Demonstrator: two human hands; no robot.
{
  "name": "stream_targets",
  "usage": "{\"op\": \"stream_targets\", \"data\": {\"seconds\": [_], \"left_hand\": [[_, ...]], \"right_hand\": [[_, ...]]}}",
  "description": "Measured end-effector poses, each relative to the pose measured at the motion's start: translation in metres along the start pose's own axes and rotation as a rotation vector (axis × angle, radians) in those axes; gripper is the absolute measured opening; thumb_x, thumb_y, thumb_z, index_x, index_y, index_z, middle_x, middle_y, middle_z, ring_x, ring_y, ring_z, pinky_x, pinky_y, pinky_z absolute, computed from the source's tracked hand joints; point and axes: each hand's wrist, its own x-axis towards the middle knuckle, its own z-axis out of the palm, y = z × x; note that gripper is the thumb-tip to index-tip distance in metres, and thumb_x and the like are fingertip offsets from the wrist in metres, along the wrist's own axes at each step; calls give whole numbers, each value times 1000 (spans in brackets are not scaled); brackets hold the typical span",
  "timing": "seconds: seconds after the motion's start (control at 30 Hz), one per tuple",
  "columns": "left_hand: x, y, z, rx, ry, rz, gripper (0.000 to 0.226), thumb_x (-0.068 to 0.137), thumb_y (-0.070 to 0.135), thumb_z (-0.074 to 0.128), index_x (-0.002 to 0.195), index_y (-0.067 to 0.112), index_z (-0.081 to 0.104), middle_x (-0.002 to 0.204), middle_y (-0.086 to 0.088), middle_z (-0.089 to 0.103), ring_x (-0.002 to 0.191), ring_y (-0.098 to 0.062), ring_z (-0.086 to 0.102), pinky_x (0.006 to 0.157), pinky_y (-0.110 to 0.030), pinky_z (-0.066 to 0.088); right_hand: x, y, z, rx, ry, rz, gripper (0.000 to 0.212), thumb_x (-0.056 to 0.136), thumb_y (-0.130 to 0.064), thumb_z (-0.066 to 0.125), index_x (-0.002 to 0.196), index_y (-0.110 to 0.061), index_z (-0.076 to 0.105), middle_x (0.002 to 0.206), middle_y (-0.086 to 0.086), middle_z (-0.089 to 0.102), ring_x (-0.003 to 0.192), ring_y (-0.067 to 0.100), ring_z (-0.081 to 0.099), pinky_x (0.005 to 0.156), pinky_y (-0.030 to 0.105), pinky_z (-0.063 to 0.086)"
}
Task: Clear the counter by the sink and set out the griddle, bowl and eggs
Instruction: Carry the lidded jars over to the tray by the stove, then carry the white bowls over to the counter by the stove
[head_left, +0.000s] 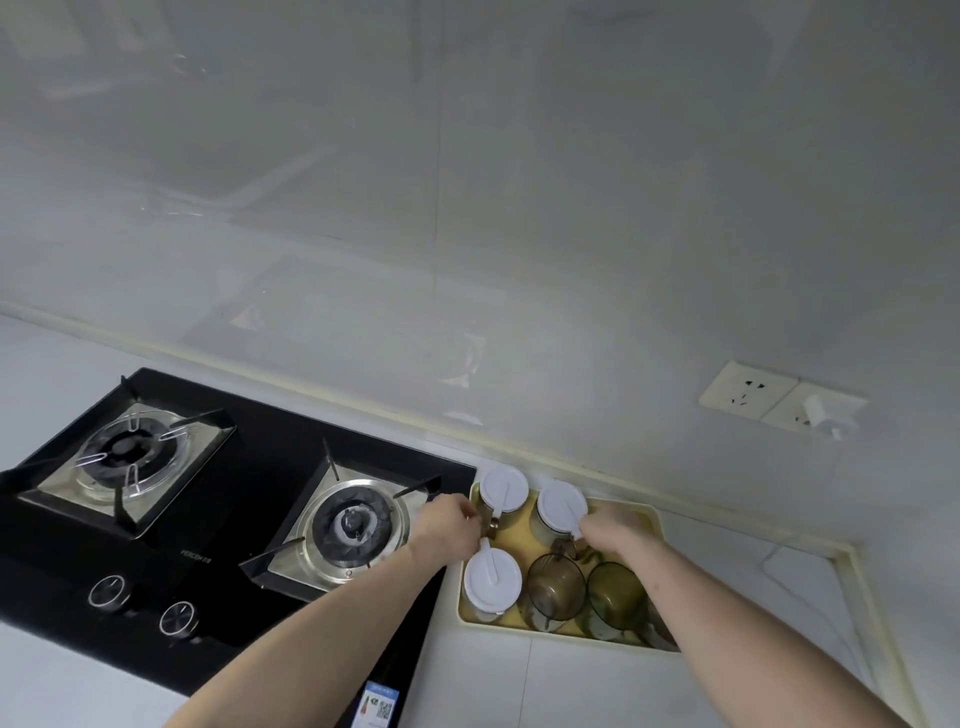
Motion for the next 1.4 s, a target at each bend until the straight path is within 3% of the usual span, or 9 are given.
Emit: {"op": "stream_targets", "data": {"seconds": [0.1,0.2,0.33,0.47,0.53,0.6,0.87,1.03,1.4], "left_hand": [[-28,-7,-20,-99,70,90,11,91,27,61,94,27,72,95,11,71,92,-11,66,87,-31,57],[-71,-24,-42,-163,154,194,12,94,23,65,101,28,72,101,14,66,94,-7,62,82,-19,50],[-143,-80,-79,-192,236,255,13,88,30,68,94,41,69,106,15,64,100,-5,62,92,-31,54],[-209,-142,-129,-162,407,190,16,87,31,70,92,46,67,109,24,61,105,2,58,95,-28,48],[-239,-170,-156,-186,494,144,18,90,27,71,94,45,67,114,24,59,107,4,56,92,-22,47],[-270,-197,-183,-228,569,86,16,92,26,70,98,41,68,117,24,58,108,3,57,87,-13,45],[-401,-326,-263,-298,841,-79,17,90,22,72,96,37,70,115,23,60,105,4,55,85,-17,46],[-467,-403,-298,-276,902,-186,19,89,21,72,97,38,68,118,21,59,109,6,54,81,-9,41],[-524,-498,-348,-335,1013,-279,17,90,28,72,101,40,68,123,26,55,113,4,52,91,-25,46]], "right_hand": [[-16,6,-6,62,67,-46,29,96,-20,51,117,-8,67,106,8,68,84,20,61,55,23,40],[-41,3,-9,184,129,-170,33,100,-20,47,125,-16,67,126,5,66,105,22,61,79,26,45],[-104,-33,15,377,186,-424,33,101,-10,45,115,-29,68,123,-6,67,119,16,60,93,27,44],[-180,-92,51,423,86,-663,35,102,-8,46,108,-34,68,99,-17,71,88,9,68,75,18,46],[-215,-127,68,405,-6,-763,32,102,-11,48,107,-36,68,65,-20,64,51,7,56,51,13,36],[-249,-168,89,361,-75,-877,31,101,-13,51,107,-39,66,53,-16,56,42,4,43,48,13,35],[-381,-308,188,268,-275,-1146,27,101,-22,53,116,-42,62,112,-11,66,62,-8,60,51,9,44],[-435,-366,252,206,-360,-1241,30,101,-23,53,124,-41,59,125,-19,58,104,-8,60,67,15,53],[-479,-467,330,137,-477,-1287,32,98,-23,56,122,-44,57,126,-15,58,105,-5,62,69,13,54]]}}
